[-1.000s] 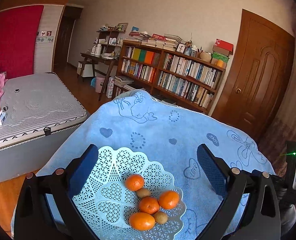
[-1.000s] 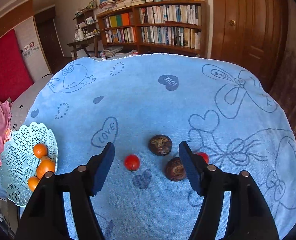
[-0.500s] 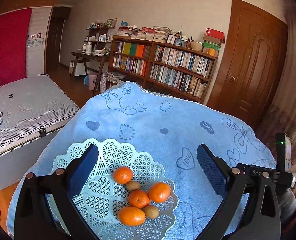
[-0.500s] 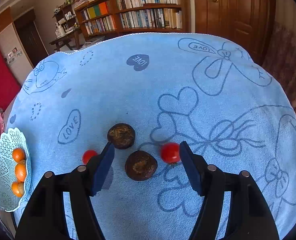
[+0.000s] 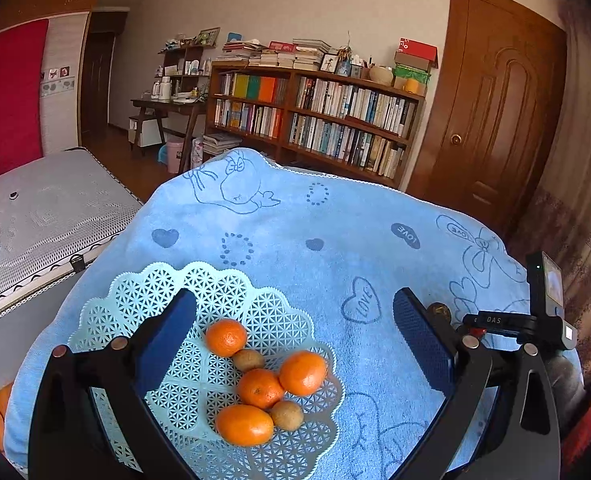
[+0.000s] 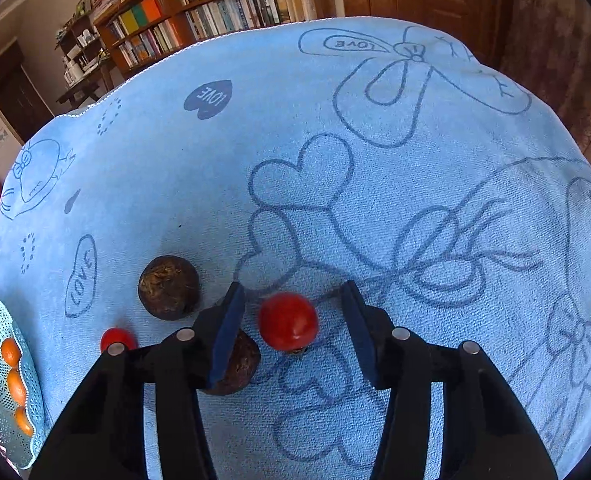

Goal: Organize fruits
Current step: 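Move the right tool to a red cherry tomato and close on it, then grasp a dark brown round fruit with the left tool while the right tool holds the tomato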

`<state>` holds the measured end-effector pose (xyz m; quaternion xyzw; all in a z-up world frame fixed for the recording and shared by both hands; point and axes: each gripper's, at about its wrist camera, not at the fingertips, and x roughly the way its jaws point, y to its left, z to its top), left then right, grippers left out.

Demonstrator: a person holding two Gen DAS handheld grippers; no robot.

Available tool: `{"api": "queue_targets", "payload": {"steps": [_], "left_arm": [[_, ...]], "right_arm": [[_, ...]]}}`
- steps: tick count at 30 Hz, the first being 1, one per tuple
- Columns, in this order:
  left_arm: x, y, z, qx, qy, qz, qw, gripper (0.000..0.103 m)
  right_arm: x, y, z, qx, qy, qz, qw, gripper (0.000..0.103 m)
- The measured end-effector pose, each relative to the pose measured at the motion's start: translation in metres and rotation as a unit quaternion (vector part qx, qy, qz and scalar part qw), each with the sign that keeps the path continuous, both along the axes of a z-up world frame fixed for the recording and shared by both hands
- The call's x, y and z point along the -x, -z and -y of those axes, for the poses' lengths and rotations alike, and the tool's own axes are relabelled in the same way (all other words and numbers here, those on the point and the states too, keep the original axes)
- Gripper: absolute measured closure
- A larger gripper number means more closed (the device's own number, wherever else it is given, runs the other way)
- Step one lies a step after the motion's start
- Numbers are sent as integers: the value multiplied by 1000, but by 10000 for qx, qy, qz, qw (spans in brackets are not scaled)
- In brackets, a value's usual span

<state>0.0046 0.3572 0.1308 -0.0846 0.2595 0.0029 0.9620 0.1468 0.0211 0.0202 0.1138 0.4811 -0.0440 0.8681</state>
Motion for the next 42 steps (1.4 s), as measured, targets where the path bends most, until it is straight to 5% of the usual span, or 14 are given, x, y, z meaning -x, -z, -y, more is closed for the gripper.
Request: {"api": "queue_targets", "payload": {"steps": [6, 16, 24, 34, 42], "left_arm": [[-5, 7, 9, 5, 124, -111, 9999, 3], [-22, 31, 51, 27, 615, -496, 9969, 3], [-42, 49, 119, -435, 1136, -661, 9904, 3], [-73, 68, 198, -755, 1795, -781, 9777, 3], [-101, 91, 239, -913, 2118, -1098, 9668, 22]], "right_arm": [[6, -2, -8, 343, -304, 99, 9989, 75], [42, -22, 11, 778, -396, 621, 9942, 75], [69, -39, 38, 1219, -228, 1160, 9855, 75], [86, -41, 64, 1021, -167, 1339, 9856, 75], [82, -29, 72, 744, -83, 1251, 9893, 75]]}}
